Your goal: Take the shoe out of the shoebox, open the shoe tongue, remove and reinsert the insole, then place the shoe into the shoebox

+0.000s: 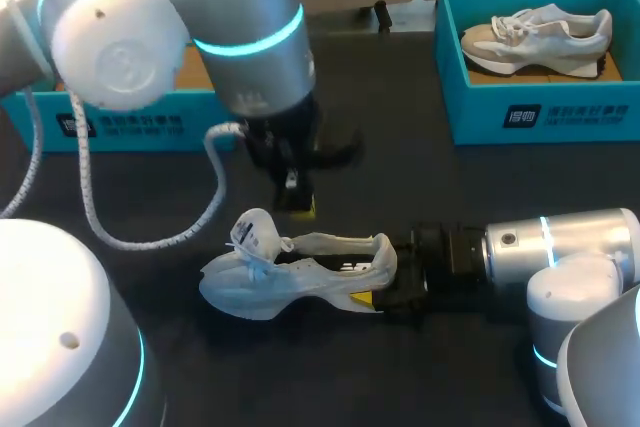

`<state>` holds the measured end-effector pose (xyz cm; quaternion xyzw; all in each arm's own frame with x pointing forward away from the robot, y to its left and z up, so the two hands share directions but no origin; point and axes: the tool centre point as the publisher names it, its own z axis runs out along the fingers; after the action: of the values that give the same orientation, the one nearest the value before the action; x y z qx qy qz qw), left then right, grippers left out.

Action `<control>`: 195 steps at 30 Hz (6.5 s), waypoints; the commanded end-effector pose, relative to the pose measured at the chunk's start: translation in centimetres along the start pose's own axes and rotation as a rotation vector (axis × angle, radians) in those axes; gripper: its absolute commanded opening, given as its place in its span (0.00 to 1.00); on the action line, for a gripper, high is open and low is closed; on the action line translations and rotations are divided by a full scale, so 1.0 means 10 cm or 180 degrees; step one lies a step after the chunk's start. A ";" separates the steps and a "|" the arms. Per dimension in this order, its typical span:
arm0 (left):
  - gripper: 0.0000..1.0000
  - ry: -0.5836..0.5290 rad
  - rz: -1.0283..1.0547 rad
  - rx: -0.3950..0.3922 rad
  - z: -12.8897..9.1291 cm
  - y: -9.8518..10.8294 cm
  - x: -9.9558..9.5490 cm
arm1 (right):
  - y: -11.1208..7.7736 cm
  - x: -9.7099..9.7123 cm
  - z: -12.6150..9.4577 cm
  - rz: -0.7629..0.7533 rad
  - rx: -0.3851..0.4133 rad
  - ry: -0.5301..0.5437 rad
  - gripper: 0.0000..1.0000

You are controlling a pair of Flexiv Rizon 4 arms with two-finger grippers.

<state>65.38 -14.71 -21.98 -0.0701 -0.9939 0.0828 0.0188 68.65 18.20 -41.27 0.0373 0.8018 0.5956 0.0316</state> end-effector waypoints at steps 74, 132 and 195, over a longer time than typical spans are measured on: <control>0.00 0.0228 -0.0258 -0.0442 1.62 0.02 -0.17 | 0.02 0.00 0.00 0.0002 0.0017 0.0002 0.00; 0.00 -0.0278 -0.0557 -0.0870 2.09 0.40 -0.34 | 0.02 0.00 0.00 0.0002 0.0017 0.0002 0.00; 0.00 -0.0575 -0.0790 0.0826 1.05 0.13 -0.28 | 0.02 0.00 0.00 0.0002 0.0017 0.0002 0.00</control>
<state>67.67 -13.85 -32.67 0.0620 -0.9700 0.2302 -0.0474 68.69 18.13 -41.23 0.0372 0.8015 0.5959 0.0316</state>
